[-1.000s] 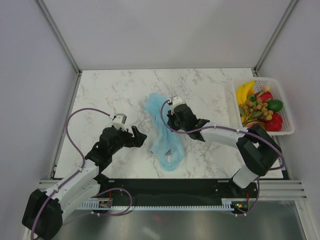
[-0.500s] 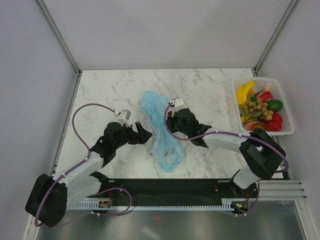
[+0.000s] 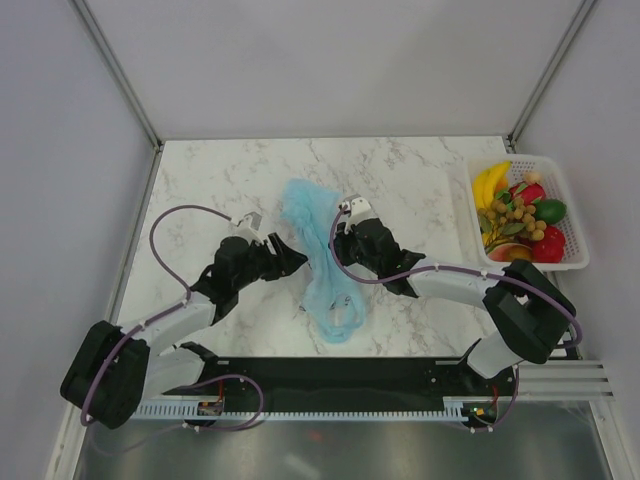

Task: Place the fake fruits into the plastic bag and tie a complex knot
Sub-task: Open the plastic bag at the center of the board.

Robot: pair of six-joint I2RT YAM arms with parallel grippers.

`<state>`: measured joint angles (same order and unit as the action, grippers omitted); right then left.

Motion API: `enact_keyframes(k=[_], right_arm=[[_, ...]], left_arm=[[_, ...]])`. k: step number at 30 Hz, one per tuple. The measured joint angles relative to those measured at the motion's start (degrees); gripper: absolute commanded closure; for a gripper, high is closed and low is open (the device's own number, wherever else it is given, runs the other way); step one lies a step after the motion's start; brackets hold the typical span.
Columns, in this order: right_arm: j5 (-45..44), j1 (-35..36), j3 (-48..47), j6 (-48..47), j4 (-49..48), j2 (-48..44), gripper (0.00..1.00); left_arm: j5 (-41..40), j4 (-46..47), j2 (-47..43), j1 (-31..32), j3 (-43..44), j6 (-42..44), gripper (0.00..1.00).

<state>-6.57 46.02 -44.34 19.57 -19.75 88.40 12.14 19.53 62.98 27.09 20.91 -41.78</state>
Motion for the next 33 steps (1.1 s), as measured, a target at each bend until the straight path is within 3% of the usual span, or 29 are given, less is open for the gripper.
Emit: enact_keyframes(k=[7, 11, 12, 14, 21, 26, 29, 33], right_arm=[[-0.42, 0.33, 0.15, 0.0, -0.42, -0.7, 1.0], [-0.87, 0.37, 0.22, 0.0, -0.42, -0.81, 1.0], [-0.98, 0.39, 0.24, 0.0, -0.42, -0.81, 1.0], [-1.14, 0.37, 0.33, 0.0, -0.44, -0.83, 1.0], [-4.28, 0.15, 0.39, 0.35, 0.79, -1.16, 1.0], [-3.76, -4.46, 0.44, 3.87, 2.43, -1.81, 1.0], [-1.38, -11.08, 0.87, 7.37, 2.4, -2.45, 1.0], [3.67, -14.86, 1.36, 11.41, 2.12, -2.56, 0.92]], left_arm=[[0.04, 5.25, 8.76, 0.04, 4.04, -2.89, 0.33], [0.09, 8.31, 12.39, 0.26, 5.68, -4.52, 0.73], [0.09, 8.87, 13.16, 0.39, 6.1, -4.87, 0.78], [0.11, 9.64, 14.49, 0.52, 6.93, -5.33, 0.98], [-1.09, 6.71, 12.94, -0.61, 7.45, -4.92, 0.98], [-0.33, 1.4, 4.13, -9.57, 5.81, -4.11, 0.98], [0.35, -1.57, -0.17, -15.72, 3.91, -3.78, 0.98], [3.37, -4.61, -1.44, -17.59, 1.84, -3.69, 0.98]])
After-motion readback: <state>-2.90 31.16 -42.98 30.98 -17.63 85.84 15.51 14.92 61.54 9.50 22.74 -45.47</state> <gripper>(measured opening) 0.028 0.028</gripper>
